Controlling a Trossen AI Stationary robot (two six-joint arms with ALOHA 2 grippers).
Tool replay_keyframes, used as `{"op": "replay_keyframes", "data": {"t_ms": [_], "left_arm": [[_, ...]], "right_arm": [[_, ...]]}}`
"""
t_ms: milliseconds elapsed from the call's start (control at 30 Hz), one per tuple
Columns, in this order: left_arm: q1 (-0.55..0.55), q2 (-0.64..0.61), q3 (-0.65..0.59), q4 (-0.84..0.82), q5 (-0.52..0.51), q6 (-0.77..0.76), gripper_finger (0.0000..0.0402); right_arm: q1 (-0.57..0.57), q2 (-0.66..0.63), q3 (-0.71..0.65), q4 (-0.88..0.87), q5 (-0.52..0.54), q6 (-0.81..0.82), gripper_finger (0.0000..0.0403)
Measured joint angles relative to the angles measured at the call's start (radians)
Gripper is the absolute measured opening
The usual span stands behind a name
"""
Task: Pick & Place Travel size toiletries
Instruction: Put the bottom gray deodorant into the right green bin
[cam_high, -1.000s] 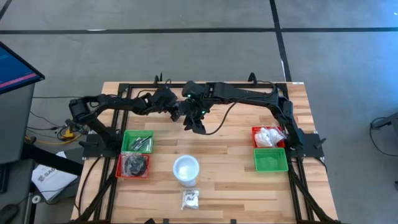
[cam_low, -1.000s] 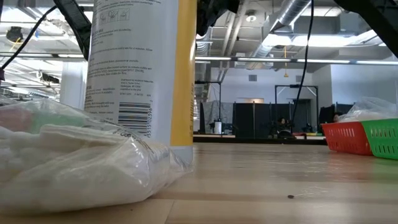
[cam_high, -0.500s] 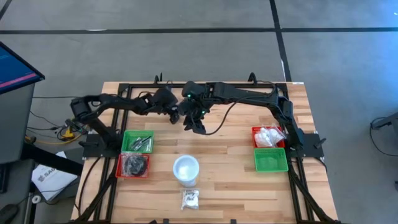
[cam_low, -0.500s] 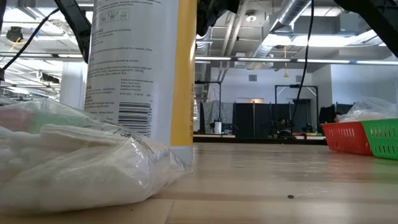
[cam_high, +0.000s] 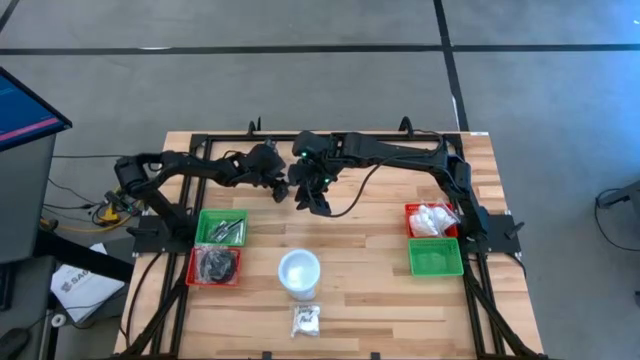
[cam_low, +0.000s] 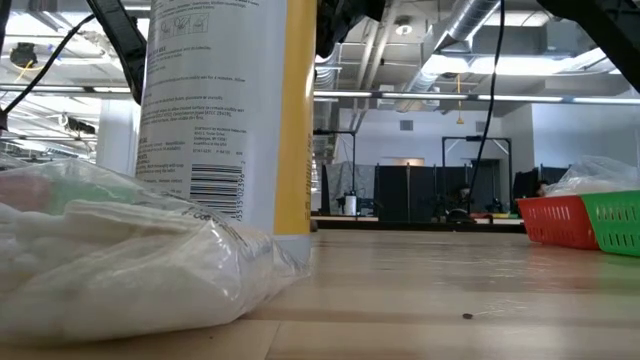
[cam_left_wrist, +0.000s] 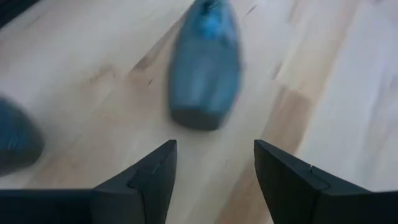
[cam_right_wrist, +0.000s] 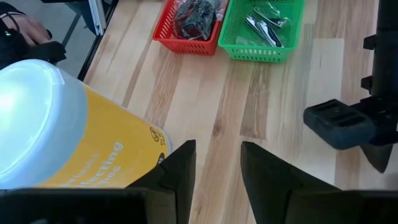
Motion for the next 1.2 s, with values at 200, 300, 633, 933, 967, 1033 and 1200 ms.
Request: {"op": "replay_keyframes", "data": {"t_ms": [200, 300, 633, 933, 967, 1033, 1200], "left_arm": [[-0.027, -0.002, 0.001, 0.061, 0.002, 0.004, 0.0205], [-0.026, -0.002, 0.001, 0.066, -0.040, 0.003, 0.0205], [-0.018, -0.001, 0.001, 0.090, -0.036, 0.008, 0.0205], [-0.018, 0.125, 0.028, 0.150, -0.032, 0.004, 0.0222], [-0.018, 0.141, 0.039, 0.156, -0.032, 0.004, 0.0227], [-0.018, 0.177, 0.067, 0.165, -0.032, 0.004, 0.0236], [-0.025, 0.207, 0.102, 0.161, -0.035, 0.020, 0.0247]], "right_arm": [[0.000, 0.000, 0.000, 0.000, 0.000, 0.000, 0.0118], [0.000, 0.000, 0.000, 0.000, 0.000, 0.004, 0.0118], [0.004, 0.000, 0.000, 0.000, -0.002, 0.016, 0.0118], [0.008, 0.001, 0.000, 0.002, -0.003, 0.024, 0.0118], [0.008, 0.001, 0.000, 0.002, -0.003, 0.029, 0.0118], [0.008, 0.001, 0.000, 0.001, -0.003, 0.034, 0.0118], [0.010, 0.001, 0.000, -0.002, -0.003, 0.034, 0.0118]]}}
